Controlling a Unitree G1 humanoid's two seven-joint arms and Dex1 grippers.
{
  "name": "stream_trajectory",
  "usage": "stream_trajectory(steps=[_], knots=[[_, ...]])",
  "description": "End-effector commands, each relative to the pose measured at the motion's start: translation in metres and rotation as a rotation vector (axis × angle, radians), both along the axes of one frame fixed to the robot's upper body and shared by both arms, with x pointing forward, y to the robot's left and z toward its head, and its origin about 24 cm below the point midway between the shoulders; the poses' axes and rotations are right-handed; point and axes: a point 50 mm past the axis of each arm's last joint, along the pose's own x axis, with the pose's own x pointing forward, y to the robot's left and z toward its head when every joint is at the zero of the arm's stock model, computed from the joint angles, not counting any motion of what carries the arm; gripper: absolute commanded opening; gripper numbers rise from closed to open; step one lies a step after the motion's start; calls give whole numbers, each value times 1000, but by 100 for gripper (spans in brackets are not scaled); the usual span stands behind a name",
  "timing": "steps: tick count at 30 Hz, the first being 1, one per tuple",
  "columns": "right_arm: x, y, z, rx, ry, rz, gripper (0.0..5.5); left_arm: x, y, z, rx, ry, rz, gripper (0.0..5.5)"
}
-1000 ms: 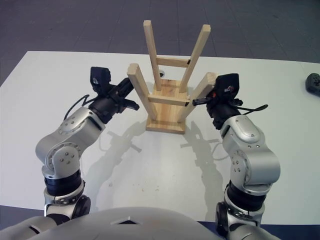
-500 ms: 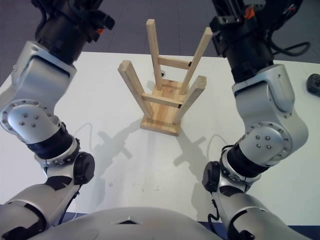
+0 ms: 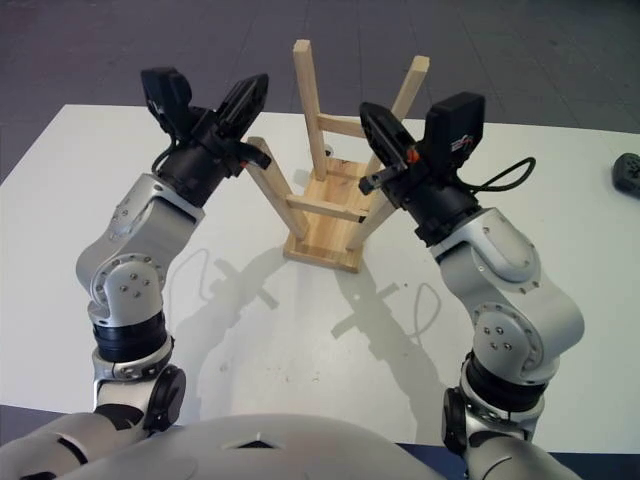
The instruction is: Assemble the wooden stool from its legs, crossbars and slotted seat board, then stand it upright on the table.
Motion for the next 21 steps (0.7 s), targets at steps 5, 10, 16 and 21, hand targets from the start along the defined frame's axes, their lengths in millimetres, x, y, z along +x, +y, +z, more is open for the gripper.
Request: stream_trajectory(steps=[5, 10, 16, 21], knots=[[6, 3, -1, 228, 49, 9, 0, -8, -17, -25, -5, 178, -61, 3], [13, -18, 36, 500, -44, 0, 0, -3, -1, 36, -177, 0, -98, 3], [22, -55, 55, 514, -87, -123, 45, -1, 31, 108, -363, -157, -132, 20], [36, -87, 1, 57, 105, -449, 133, 13, 66, 112, -289, -146, 75, 101]])
